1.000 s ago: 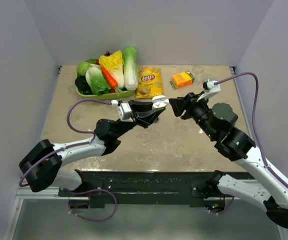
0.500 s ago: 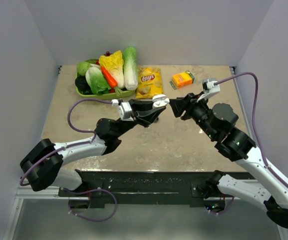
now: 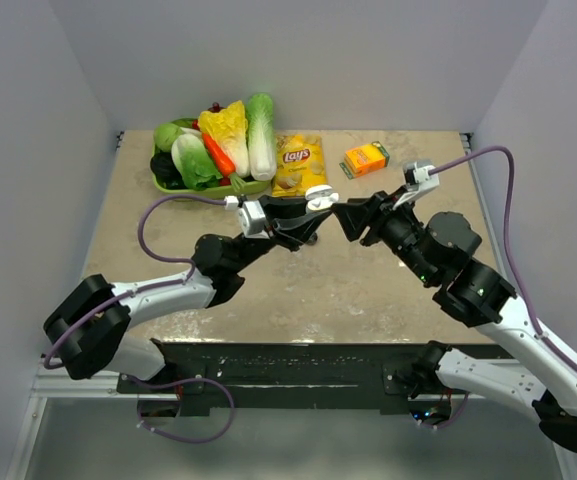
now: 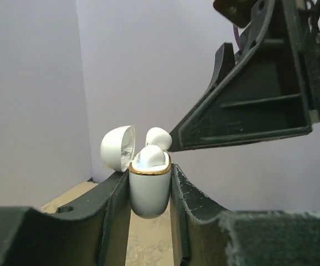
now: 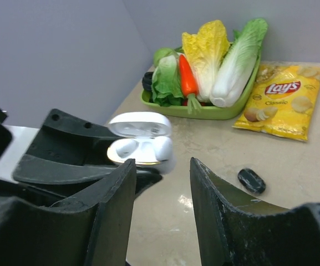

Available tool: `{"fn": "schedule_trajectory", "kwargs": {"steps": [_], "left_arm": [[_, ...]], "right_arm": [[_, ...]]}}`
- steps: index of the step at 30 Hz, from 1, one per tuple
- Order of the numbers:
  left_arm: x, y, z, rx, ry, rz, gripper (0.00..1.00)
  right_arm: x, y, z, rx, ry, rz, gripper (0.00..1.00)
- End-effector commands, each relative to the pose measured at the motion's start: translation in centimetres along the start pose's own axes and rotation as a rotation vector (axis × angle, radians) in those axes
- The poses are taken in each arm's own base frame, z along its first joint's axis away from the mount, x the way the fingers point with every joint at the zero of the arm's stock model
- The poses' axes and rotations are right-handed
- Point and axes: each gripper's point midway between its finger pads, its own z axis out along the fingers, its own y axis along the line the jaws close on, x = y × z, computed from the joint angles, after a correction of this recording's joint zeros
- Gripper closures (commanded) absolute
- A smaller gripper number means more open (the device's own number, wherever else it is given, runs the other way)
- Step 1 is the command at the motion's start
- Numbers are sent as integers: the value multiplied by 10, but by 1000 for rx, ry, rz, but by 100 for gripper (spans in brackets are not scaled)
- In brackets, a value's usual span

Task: Insert the wireless bluetooth earbuds into the charging case
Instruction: Place the earbud in the charging case.

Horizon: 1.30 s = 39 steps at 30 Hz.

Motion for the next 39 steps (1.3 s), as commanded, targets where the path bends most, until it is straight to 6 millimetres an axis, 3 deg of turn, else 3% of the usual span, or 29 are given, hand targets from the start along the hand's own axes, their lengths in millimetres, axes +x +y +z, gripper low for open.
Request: {"fn": "schedule_trajectory", "kwargs": {"steps": [1,6,10,17,19,28,39], "left_arm": [[-140,-26,-11,95,-568,165,100],[-140,-26,-11,95,-567,163,100],[-145,-28,-15,98,-575,166,100],[-163,-32,-23,122,-605,159,100],[-167,-32,-24,120,-612,166,100],[-169,-31,-22,124,-619,179,100],[-165,-30,-19,123,-613,183,100]], "right_arm": [[-36,27,-8,-96,-91,19,53],[-38,31,-9,-112,-95,14,52],[-54,30,-20,-114,-170,38,45],[-64,53,-31,-214,-144,81,36],[-52,56,-23,-218,-78,88,35],[-37,60,-5,-204,-5,112,32],[-34,59,0,-192,1,110,32]]}}
